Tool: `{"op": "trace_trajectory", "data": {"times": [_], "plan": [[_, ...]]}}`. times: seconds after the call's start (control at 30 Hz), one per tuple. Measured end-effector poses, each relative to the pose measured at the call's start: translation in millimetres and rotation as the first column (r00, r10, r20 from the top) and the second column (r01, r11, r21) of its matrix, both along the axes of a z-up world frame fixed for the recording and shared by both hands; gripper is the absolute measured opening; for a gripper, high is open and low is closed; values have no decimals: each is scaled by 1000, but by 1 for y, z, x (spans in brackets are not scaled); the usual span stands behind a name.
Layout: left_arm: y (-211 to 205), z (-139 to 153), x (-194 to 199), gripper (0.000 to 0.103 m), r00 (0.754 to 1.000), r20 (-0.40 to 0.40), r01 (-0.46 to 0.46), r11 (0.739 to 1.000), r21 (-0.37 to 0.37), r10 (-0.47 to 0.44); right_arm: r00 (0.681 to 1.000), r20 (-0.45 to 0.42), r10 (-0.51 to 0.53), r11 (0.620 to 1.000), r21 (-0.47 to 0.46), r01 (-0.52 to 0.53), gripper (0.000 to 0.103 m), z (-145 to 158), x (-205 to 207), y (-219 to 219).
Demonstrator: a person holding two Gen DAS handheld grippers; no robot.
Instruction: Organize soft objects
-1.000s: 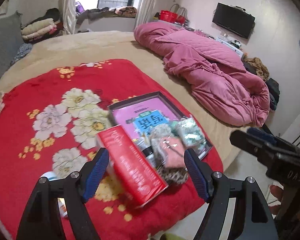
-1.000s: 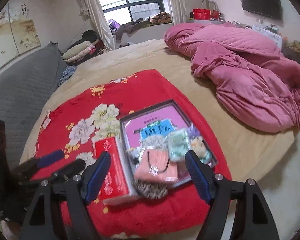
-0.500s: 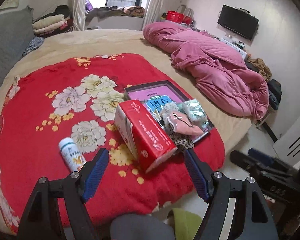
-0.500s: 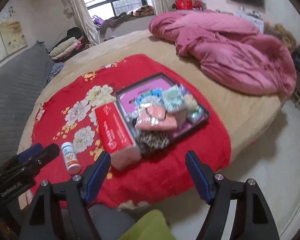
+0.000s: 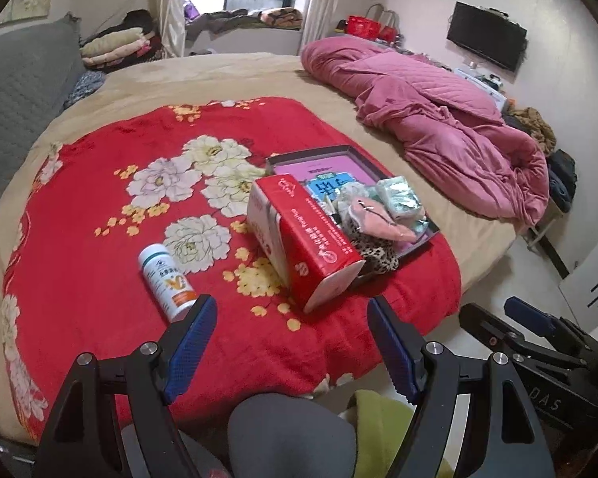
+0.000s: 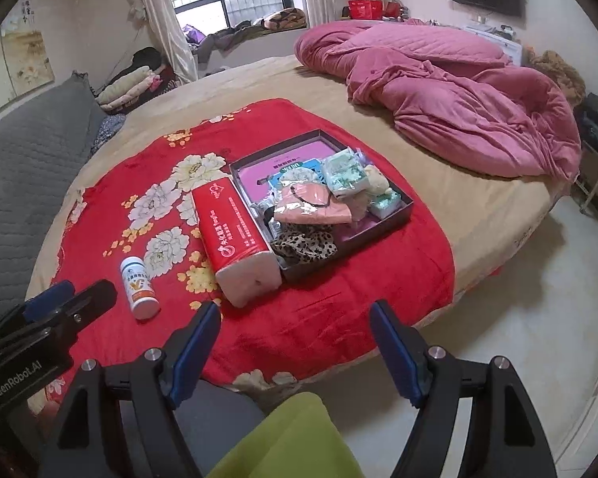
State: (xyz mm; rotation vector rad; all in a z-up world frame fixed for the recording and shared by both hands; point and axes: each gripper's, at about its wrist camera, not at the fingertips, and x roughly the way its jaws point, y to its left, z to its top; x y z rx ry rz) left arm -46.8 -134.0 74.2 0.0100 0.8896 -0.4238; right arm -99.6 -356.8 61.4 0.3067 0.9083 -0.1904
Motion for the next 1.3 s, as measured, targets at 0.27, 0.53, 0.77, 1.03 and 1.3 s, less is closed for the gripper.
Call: {"op": "trace_trajectory", "data": {"times": [0.27,0.53,0.77,1.03,1.3], "plan": [[4,-5,2,79,1000,-13,0,1000,-4,0,1000,9,4,1000,6,-5,76,0,-2,0],[-1,-9,1,79,1000,-15,18,1000,17,-18,1000,7,3,1000,2,-3,76,-2,-3,1],[-4,-7,-2,79,1000,-9,28,999,19,-28,1000,-3,-1,1000,4,1,76,-5,-4,0],[0,-8,-2,79,1000,-16,15,1000,16,-15,1000,1,2,1000,-5,-2,76,-4,-4,1],[2,-10,-1,79,1000,-19,3,999,46,-2,1000,1,1,1000,-10,-1,77,-3,-4,2]]}}
